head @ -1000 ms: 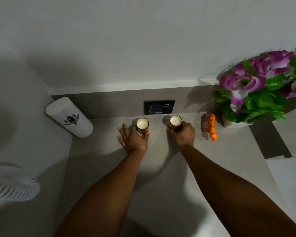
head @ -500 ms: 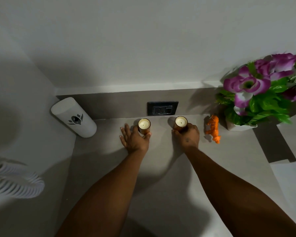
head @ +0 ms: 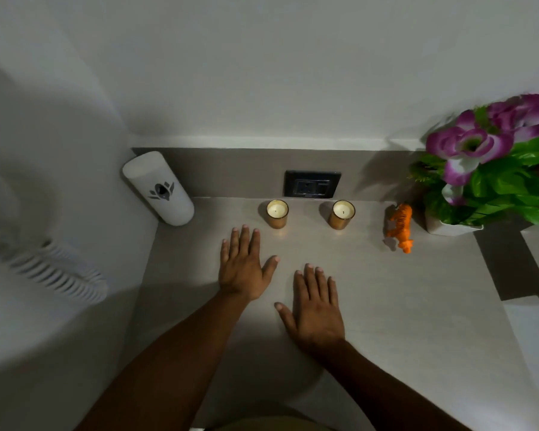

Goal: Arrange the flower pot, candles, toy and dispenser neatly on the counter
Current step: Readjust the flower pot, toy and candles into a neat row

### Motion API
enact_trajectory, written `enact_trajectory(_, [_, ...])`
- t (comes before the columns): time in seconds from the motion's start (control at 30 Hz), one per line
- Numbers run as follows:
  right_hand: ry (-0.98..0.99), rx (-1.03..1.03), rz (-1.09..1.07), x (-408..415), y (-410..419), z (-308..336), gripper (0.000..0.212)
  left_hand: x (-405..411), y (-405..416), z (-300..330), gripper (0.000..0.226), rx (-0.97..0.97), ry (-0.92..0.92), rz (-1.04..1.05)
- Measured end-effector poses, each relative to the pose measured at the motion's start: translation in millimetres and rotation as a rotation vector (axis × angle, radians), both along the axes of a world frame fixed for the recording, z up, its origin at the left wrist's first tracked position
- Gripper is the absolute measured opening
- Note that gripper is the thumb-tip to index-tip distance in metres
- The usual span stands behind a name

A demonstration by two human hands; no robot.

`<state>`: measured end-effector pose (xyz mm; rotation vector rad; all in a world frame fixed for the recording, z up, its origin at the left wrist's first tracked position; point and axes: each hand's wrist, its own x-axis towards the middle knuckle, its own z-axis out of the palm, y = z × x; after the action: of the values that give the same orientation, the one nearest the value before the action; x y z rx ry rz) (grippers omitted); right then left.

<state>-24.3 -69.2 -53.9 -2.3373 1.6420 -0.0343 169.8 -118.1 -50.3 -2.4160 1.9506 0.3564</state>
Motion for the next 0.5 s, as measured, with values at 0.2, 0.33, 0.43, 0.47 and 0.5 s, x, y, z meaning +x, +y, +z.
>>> enact_trajectory(0.2, [0.025,-0.020,0.033,-1.0,-0.8,3.9,0.085,29.5,-7.9,41.4,0.090,-0.235,-0.210,-0.045])
enact_trajectory(0.33, [0.020,-0.016,0.036,-2.3,-1.6,7.2,0.089,72.9,-22.2,84.3,0.119,-0.486,-0.357,0.116])
enact_trajectory(0.43, [0.019,-0.029,0.028,-2.5,-0.3,11.0,0.090,99.2,-29.4,109.4,0.087,-0.578,-0.435,0.227])
enact_trajectory(0.47, [0.011,-0.040,0.027,-2.3,0.0,11.6,0.089,108.6,-31.5,113.6,0.075,-0.613,-0.447,0.249])
enact_trajectory(0.5, [0.005,-0.046,0.026,-2.7,0.4,11.7,0.089,117.4,-33.0,117.2,0.066,-0.628,-0.436,0.270])
